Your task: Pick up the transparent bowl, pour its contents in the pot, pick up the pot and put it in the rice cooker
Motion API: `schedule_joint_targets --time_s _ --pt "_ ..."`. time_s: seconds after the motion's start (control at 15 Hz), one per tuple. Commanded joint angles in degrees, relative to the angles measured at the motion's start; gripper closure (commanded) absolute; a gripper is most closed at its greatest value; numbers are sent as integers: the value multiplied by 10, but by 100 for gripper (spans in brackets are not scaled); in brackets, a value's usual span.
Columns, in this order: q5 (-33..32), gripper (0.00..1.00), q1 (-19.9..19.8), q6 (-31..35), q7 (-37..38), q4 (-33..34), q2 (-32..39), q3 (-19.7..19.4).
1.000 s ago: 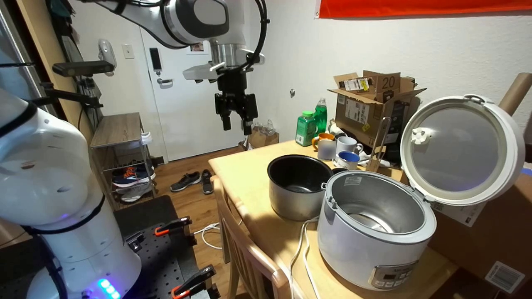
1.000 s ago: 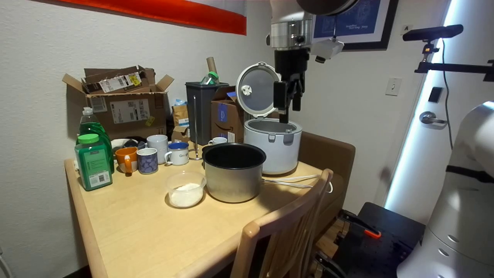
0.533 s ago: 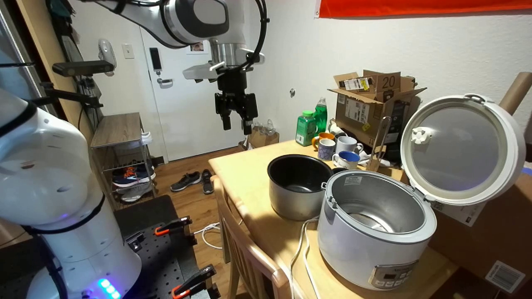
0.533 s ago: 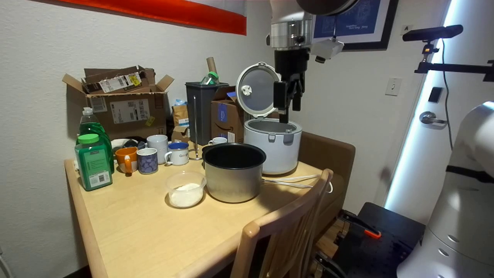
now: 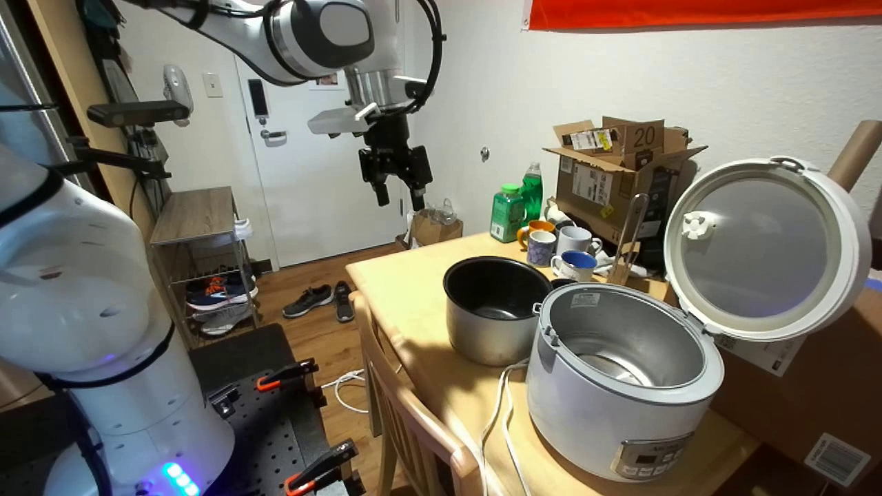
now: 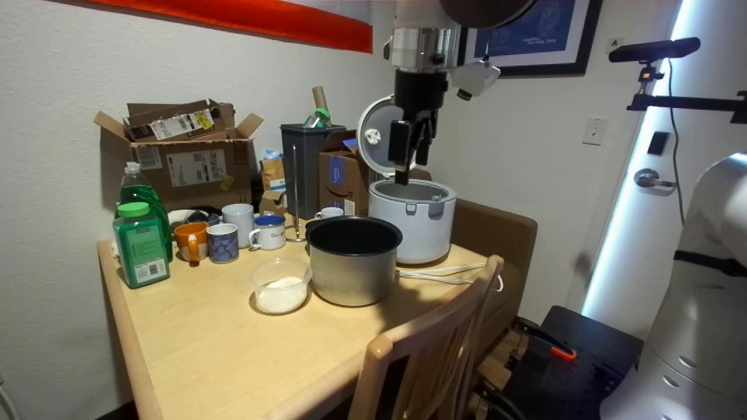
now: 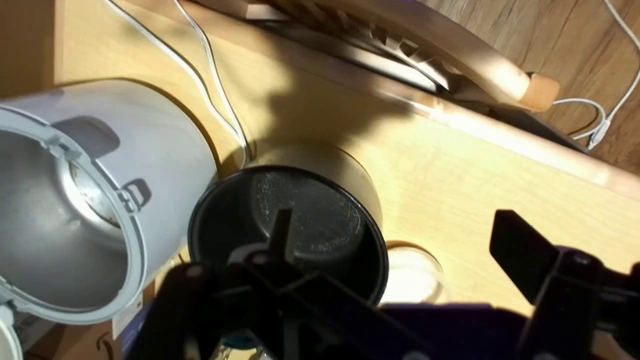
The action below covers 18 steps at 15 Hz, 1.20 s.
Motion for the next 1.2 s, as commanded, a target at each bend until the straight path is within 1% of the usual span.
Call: schedule_joint_targets --time_s 0.0,0.13,0.27,0.33,0.4,0.53,0.73,0.87,1.0,1.13 --pt "-7 0 12 54 -1 16 48 15" --pt "-3 0 19 79 -6 27 80 19" --pt "-3 0 25 88 -8 43 109 23" --pt "-9 0 23 82 -7 47 116 24" --pt "0 0 26 80 0 25 89 21" --pt "0 0 26 80 0 36 108 22" --pt "0 0 26 80 0 41 115 22" --pt "7 0 30 101 -14 59 138 20" --pt "-6 0 35 97 -19 91 174 31" --pt "-14 0 42 91 -40 124 210 38"
